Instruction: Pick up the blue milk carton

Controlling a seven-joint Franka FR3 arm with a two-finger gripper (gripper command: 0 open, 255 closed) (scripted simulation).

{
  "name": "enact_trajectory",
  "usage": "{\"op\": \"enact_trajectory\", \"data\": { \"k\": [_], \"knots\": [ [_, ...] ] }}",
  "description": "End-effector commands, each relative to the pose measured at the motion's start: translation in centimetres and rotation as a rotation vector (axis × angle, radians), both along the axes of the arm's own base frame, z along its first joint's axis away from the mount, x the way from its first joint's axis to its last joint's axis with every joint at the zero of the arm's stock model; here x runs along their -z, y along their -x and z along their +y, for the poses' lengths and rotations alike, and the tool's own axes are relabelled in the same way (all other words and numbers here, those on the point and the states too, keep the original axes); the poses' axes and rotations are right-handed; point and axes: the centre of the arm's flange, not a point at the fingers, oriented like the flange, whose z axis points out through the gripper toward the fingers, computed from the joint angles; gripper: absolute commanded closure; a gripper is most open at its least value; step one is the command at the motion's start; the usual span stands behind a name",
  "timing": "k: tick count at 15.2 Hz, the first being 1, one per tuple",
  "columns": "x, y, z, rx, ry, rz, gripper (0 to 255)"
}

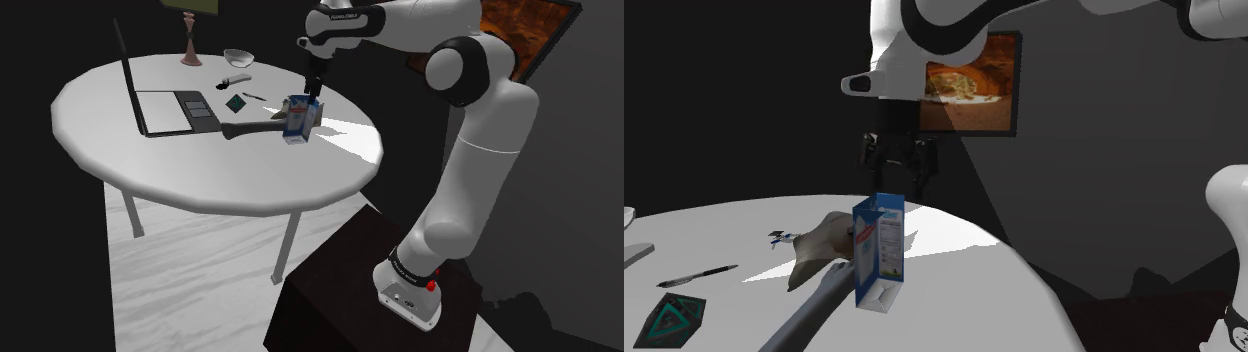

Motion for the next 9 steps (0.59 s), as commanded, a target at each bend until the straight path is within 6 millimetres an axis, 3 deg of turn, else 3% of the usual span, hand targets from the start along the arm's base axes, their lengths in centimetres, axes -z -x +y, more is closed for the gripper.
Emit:
{"op": "enact_trajectory", "data": {
  "k": [1,3,9],
  "knots": [
    [1.2,-2.5,0.2,-0.073,0.002,0.007,0],
    [1.9,-4.4,0.5,-0.125,0.004,0.012,0],
    [5.1,-4.4,0.5,-0.125,0.004,0.012,0]
  ]
}}
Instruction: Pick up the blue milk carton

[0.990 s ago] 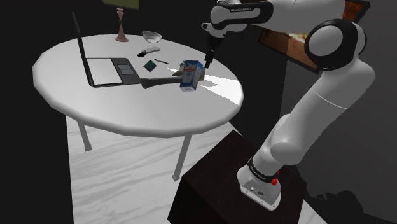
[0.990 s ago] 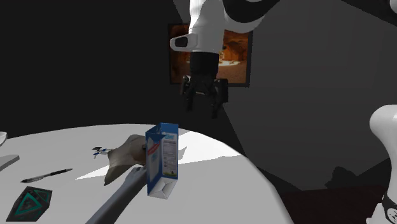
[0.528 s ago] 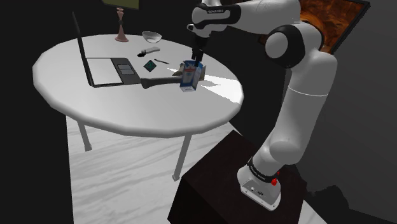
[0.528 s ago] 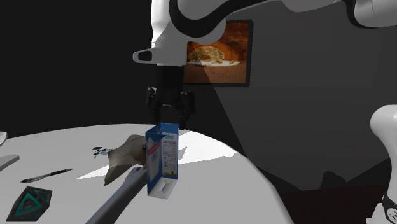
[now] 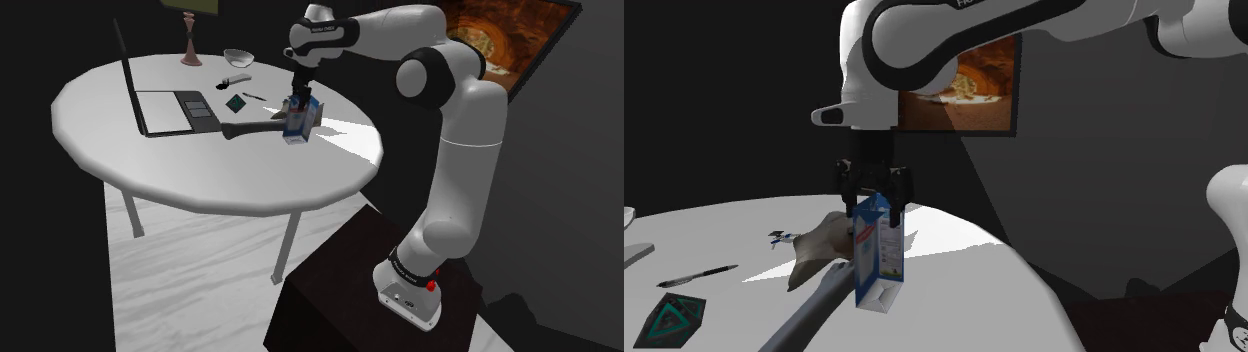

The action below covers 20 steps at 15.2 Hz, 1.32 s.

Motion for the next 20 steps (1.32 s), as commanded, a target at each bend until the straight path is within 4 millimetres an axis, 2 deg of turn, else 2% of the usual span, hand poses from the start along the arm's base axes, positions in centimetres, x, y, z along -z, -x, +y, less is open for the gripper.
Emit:
{"op": "enact_trajectory", "data": {
  "k": [1,3,4,13,20],
  "knots": [
    [1.0,0.1,0.0,-0.001,0.000,-0.001,0],
    [1.3,0.1,0.0,-0.001,0.000,-0.001,0],
    [1.3,0.1,-0.1,-0.001,0.000,-0.001,255],
    [1.3,0.1,0.0,-0.001,0.000,-0.001,255],
    [-2.3,0.1,0.0,-0.001,0.000,-0.001,255]
  ]
}}
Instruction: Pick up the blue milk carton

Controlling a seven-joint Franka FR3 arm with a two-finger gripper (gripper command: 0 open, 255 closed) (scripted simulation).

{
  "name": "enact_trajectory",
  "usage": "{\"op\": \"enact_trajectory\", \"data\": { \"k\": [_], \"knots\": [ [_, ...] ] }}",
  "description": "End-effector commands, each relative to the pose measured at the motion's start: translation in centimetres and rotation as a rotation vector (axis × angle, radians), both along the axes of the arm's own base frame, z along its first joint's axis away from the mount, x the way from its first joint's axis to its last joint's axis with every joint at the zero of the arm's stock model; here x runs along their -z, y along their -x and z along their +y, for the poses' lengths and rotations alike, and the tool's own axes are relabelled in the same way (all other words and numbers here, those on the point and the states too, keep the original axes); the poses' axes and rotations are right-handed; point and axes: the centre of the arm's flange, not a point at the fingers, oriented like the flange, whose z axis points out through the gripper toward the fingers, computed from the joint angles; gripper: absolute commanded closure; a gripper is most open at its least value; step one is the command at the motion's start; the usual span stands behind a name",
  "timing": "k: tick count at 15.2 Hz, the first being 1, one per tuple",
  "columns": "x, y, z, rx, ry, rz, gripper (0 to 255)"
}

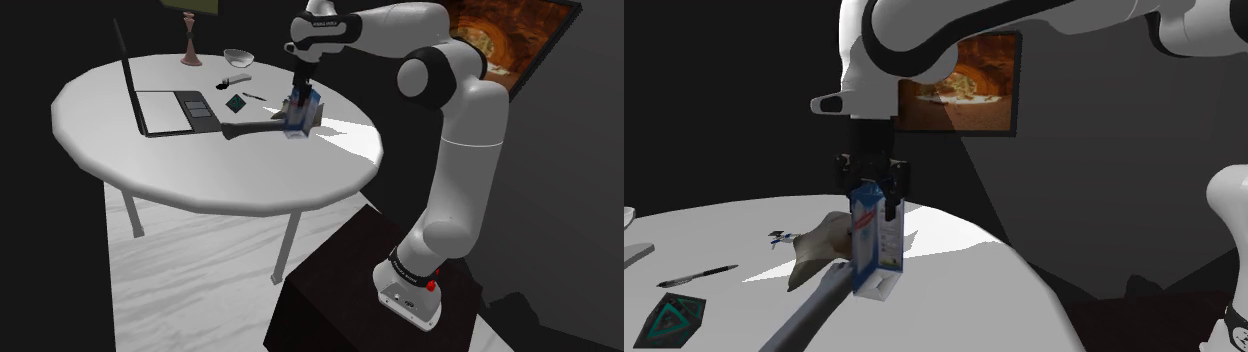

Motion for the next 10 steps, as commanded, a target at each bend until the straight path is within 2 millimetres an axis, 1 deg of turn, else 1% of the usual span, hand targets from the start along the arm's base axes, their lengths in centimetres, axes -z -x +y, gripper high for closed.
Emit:
{"op": "enact_trajectory", "data": {
  "k": [1,8,10],
  "knots": [
    [-1.2,0.1,0.0,0.000,0.000,-0.002,255],
    [-4.9,0.1,0.0,0.000,0.000,-0.002,255],
    [-5.0,0.1,0.0,0.000,0.000,-0.002,255]
  ]
}}
